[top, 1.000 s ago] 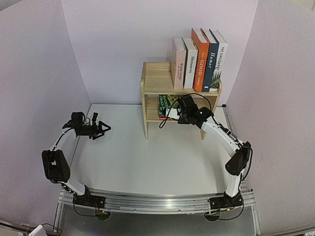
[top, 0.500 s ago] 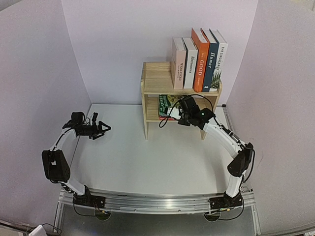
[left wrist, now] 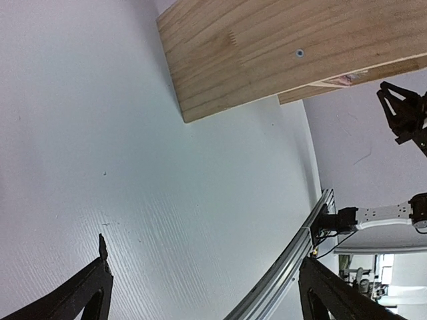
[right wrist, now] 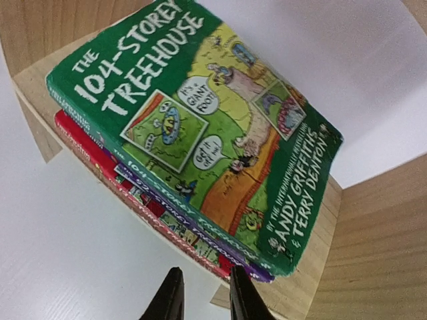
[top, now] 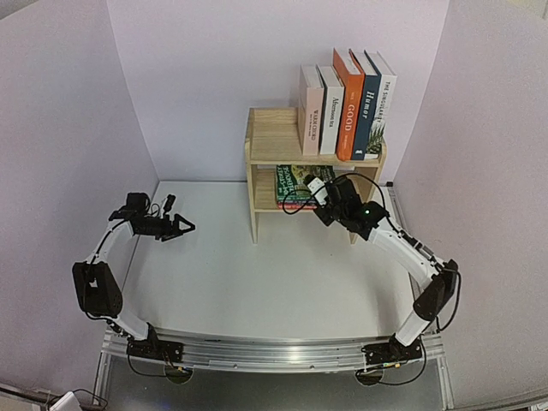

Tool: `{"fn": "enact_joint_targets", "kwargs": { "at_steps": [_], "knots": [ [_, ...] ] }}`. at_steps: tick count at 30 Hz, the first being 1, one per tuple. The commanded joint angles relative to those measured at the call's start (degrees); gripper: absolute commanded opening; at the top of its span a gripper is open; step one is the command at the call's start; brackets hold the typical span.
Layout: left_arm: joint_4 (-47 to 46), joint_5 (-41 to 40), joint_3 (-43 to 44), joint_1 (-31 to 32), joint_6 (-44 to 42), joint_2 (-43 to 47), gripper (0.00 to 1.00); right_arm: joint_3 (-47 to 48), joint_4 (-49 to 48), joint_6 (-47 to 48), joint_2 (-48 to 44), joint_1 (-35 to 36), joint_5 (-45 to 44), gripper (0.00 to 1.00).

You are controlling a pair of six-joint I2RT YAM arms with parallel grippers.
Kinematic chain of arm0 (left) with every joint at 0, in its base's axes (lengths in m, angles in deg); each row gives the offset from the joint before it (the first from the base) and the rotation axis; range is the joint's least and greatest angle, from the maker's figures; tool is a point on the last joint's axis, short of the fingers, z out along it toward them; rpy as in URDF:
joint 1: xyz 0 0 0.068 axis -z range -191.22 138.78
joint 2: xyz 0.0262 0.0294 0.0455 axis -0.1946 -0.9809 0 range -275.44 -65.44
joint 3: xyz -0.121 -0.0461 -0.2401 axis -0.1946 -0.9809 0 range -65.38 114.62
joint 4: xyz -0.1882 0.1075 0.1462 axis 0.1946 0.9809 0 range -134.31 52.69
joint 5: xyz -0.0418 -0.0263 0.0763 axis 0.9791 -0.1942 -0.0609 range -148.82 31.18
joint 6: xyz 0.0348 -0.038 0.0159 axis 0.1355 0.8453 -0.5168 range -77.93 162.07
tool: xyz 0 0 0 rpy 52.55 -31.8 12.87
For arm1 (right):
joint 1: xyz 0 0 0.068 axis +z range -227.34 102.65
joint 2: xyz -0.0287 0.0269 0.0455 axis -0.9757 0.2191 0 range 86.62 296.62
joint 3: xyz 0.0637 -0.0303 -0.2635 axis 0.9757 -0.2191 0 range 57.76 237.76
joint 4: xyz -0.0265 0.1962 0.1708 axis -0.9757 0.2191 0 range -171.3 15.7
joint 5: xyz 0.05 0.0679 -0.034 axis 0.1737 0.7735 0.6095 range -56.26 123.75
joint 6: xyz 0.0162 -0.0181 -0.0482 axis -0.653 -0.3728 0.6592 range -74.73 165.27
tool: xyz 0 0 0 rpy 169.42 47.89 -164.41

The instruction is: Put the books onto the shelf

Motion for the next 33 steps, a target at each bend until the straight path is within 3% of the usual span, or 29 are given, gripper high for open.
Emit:
{"fn": "enact_joint_targets", "kwargs": {
  "at_steps": [1, 6, 10, 13, 20, 26, 30, 33],
  "knots": [
    [14.55, -4.31, 8.43, 5.54, -20.76, 3.77, 0.95, -8.79, -13.91, -18.52, -8.46, -0.63, -2.44, 0.32],
    [19.92, -14.27, 12.17, 11.58, -37.72, 7.22, 0.9, -12.23, -14.79, -34.79, -10.36, -4.26, -1.02, 0.57],
    [9.62, -18.92, 12.83, 18.38, -39.4, 9.23, 0.9, -13.81, -15.41, -46.48, -10.3, -7.5, 1.79, 0.73],
    [-3.56, -22.09, 12.07, 25.13, -36.96, 8.98, 0.92, -13.28, -15.65, -51.52, -8.98, -8.67, 2.89, 0.87],
    [-29.63, -28.53, 8.61, 36.76, -36.47, 4.63, 0.94, -11.55, -17.42, -60.41, -5.87, -9.81, 1.99, 0.88],
    [-39.68, -30.14, 4.83, 41.2, -39.86, 3.91, 0.9, -16.4, -22.31, -66.44, -7.06, -9.72, 1.11, 0.78],
    [-47.38, -30.23, 1.52, 44.65, -45.58, 1.75, 0.86, -22.24, -29.59, -68.53, -9.07, -9.72, -0.57, 0.77],
    [-51.25, -33.85, 4.31, 45.69, -41.5, -3.23, 0.83, -24.04, -32.34, -70.08, -9.43, -9.72, -1.66, 0.8]
  ]
}}
